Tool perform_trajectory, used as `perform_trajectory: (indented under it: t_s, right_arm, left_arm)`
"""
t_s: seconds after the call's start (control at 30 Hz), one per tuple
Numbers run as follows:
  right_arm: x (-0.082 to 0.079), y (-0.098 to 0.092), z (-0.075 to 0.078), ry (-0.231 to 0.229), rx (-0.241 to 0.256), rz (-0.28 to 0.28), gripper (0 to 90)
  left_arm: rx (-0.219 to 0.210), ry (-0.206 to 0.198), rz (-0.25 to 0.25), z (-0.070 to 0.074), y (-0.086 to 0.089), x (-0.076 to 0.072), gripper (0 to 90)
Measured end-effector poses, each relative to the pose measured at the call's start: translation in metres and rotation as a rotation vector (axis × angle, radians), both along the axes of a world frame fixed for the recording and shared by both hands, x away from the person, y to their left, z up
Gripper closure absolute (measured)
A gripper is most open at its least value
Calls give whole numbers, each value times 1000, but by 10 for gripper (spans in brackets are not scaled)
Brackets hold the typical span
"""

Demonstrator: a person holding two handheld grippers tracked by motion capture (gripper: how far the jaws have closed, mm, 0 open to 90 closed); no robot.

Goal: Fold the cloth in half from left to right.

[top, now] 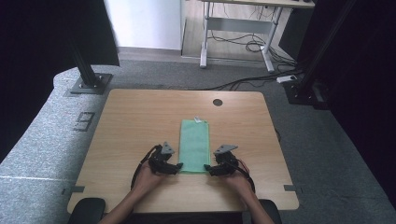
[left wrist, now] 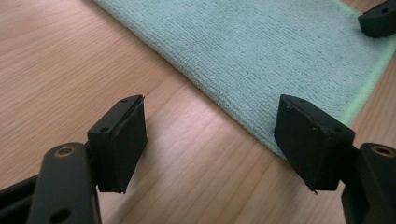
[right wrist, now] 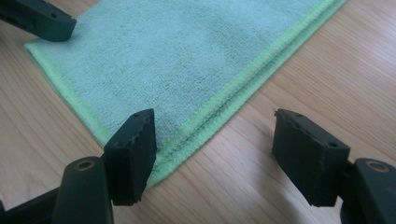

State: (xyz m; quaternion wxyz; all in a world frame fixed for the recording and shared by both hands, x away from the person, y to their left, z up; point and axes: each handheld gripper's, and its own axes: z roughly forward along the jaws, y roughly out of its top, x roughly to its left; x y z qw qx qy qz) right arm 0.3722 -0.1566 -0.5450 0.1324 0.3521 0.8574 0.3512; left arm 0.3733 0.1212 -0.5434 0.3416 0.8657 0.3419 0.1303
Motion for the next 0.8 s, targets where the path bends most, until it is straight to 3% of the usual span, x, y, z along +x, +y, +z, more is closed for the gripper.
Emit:
perform_trajectory:
  t_s: [0.13,0.3,0.67,0.8]
  right_arm:
    - [1,8,-1,-7,6,6,299]
    - [3,14,-2,-14,13,6,291]
    - [3,14,-2,-15,16,0,290]
    - [0,15,1,-38,-4,11,288]
  left_arm:
    - [8,-6,2,0,8,1,233]
    - [-22,5,11,-3,16,4,212]
    - [-29,-17,6,-4,17,2,207]
    - [-32,-34,-6,1,17,0,208]
